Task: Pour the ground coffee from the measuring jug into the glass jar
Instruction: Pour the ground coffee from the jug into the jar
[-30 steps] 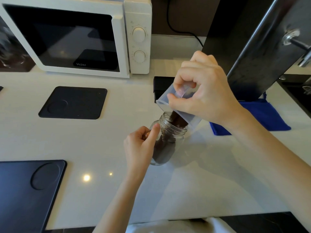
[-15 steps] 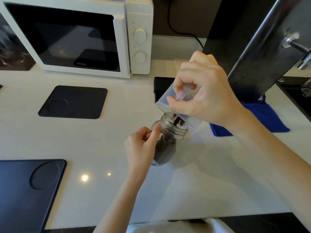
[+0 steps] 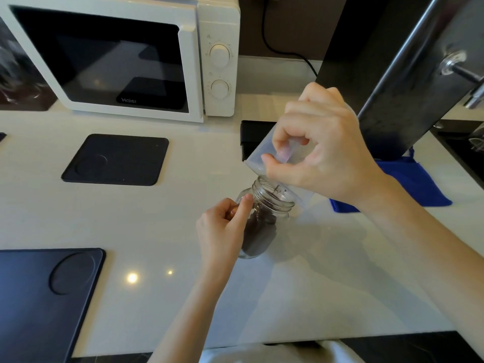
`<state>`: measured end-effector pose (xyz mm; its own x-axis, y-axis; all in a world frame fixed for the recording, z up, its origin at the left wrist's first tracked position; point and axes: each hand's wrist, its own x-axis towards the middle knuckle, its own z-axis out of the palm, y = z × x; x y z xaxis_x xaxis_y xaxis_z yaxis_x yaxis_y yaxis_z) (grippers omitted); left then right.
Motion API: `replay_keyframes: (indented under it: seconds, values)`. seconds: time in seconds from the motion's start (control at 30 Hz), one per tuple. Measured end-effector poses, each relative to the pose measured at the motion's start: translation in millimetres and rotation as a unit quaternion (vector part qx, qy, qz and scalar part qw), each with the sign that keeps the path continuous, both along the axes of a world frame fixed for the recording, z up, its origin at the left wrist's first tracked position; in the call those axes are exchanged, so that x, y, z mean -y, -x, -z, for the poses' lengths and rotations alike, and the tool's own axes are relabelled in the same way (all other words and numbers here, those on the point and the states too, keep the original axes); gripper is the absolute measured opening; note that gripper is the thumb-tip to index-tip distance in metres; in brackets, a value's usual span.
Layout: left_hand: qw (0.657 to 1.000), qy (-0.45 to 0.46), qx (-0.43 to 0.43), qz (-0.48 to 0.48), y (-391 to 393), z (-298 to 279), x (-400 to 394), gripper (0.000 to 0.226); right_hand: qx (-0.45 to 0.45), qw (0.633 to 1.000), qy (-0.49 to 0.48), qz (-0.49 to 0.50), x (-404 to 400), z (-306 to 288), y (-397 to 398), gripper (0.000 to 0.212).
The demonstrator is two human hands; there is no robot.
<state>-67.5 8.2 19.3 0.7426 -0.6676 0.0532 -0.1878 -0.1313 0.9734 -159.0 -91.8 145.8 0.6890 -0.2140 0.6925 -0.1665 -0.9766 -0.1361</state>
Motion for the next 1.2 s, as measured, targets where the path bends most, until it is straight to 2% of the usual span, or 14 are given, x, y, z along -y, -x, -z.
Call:
replay_keyframes:
  seconds: [0.4,0.67,0.8,0.93,1.03,1.1,1.2]
  values:
    - [1.0,-0.003,-0.004,-0.001,0.8,0.9,-1.1,0.053,-0.006,1.0,0.006,-0.006,-1.6,-1.5,1.2,0.023]
    - [1.0,0.005,-0.001,0.004,2.2,1.1,-2.7,0.053,-0.002,0.998,-0.056,-0.001,2.1,-4.4,7.2,0.023]
    - [1.0,0.002,-0.007,0.003,1.5,1.0,-4.3,0.048,0.021,0.987,-0.153,0.032,11.2,0.9,13.2,0.021]
    - [1.0,0.007,-0.015,0.008,-0.1,1.2,-7.4,0.049,0.06,0.947,-0.312,0.052,24.6,9.3,23.3,0.024]
    - [1.0,0.02,-0.017,0.016,-3.3,3.2,-10.4,0.051,0.107,0.895,-0.426,0.078,30.8,23.0,32.1,0.031]
    - [0.999,0.036,-0.027,0.014,-6.0,4.8,-11.0,0.049,0.177,0.845,-0.494,0.109,33.0,31.7,38.6,0.025]
    - [0.998,0.044,-0.033,-0.005,-10.5,9.1,-10.1,0.05,0.295,0.729,-0.593,0.17,31.5,46.2,50.9,0.017]
